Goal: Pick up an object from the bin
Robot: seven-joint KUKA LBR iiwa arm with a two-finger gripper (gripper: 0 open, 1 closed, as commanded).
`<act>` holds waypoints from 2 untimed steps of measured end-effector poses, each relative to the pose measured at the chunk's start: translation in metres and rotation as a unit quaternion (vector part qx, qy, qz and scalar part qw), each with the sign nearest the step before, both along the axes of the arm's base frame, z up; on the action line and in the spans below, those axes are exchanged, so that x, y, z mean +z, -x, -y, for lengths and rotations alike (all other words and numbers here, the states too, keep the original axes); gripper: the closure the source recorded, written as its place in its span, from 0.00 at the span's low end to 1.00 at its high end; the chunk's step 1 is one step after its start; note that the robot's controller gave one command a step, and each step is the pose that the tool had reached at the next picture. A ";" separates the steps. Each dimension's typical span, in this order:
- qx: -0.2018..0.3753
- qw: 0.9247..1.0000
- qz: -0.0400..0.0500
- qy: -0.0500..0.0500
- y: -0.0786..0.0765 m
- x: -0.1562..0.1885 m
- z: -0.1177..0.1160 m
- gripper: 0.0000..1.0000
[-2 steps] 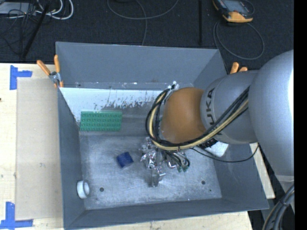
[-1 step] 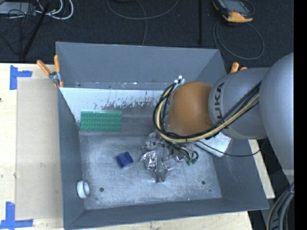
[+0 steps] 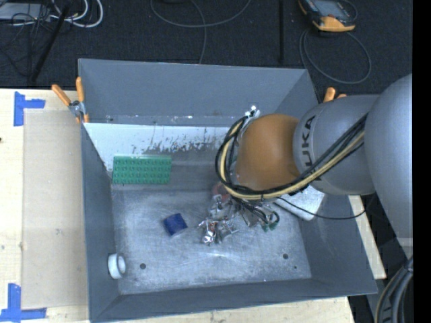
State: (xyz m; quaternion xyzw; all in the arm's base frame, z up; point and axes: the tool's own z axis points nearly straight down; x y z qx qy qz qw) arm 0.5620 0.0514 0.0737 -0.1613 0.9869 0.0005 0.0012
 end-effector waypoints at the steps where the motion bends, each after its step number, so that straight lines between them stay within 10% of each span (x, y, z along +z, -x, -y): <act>1: 0.099 0.995 -0.002 0.001 0.028 0.036 0.009 1.00; 2: 0.114 0.993 0.003 0.001 0.019 0.109 0.017 1.00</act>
Offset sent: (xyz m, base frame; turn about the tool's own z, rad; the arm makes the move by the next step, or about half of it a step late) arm -0.0282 -0.0100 0.0362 -0.2001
